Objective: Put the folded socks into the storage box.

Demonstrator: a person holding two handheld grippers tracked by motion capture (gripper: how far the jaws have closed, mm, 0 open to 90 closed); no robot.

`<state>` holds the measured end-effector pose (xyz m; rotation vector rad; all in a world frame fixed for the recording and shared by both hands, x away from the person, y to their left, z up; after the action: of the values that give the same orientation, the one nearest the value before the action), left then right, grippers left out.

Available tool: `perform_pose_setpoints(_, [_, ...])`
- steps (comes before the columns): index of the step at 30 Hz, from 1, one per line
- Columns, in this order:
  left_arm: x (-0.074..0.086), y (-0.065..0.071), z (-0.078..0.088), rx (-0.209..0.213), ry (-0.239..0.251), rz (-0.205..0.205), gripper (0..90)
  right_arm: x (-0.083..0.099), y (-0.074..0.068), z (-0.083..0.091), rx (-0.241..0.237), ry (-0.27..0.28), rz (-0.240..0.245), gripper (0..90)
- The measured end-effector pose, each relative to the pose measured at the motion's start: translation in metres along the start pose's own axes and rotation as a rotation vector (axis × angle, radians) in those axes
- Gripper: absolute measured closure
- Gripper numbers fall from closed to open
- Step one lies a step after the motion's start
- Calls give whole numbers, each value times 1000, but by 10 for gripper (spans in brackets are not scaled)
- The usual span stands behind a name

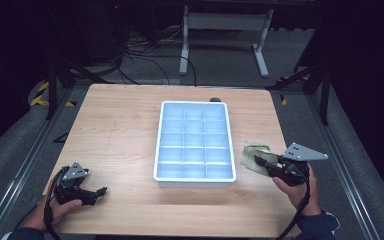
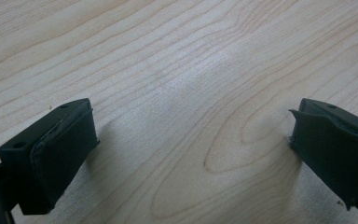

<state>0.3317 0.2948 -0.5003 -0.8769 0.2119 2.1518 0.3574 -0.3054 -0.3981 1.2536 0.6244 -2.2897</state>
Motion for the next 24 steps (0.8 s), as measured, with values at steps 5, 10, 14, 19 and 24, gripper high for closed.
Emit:
perform_pose_setpoints(5, [0, 0, 0, 0, 0, 0, 4, -3, -3, -4, -5, -3, 8, 707])
perform_pose_setpoints(10, [0, 0, 0, 0, -1, 0, 4, -7, -6, -7, -13, -4, 19, 707])
perform_pose_setpoints(14, [0, 0, 0, 0, -1, -1, 4, -10, -8, -10, -17, -5, 26, 707])
perform_pose_setpoints(19, [0, 0, 0, 0, -1, 0, 5, -13, -12, -14, -24, -11, 36, 707])
perform_pose_setpoints(24, [0, 0, 0, 0, 0, 0, 4, -15, -15, -18, -33, -16, 47, 707])
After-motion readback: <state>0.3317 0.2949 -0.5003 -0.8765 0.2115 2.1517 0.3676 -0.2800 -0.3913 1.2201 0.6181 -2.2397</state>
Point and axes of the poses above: each handheld gripper's, and its own axes: z roughly backward along the jaws, x roughly out of its underside, y roughly to its right, the point moved 2 cm from there along -z, roughly forward along the jaws, and after that the axes turned 12 degrees about -z, right-handed, at the moved point
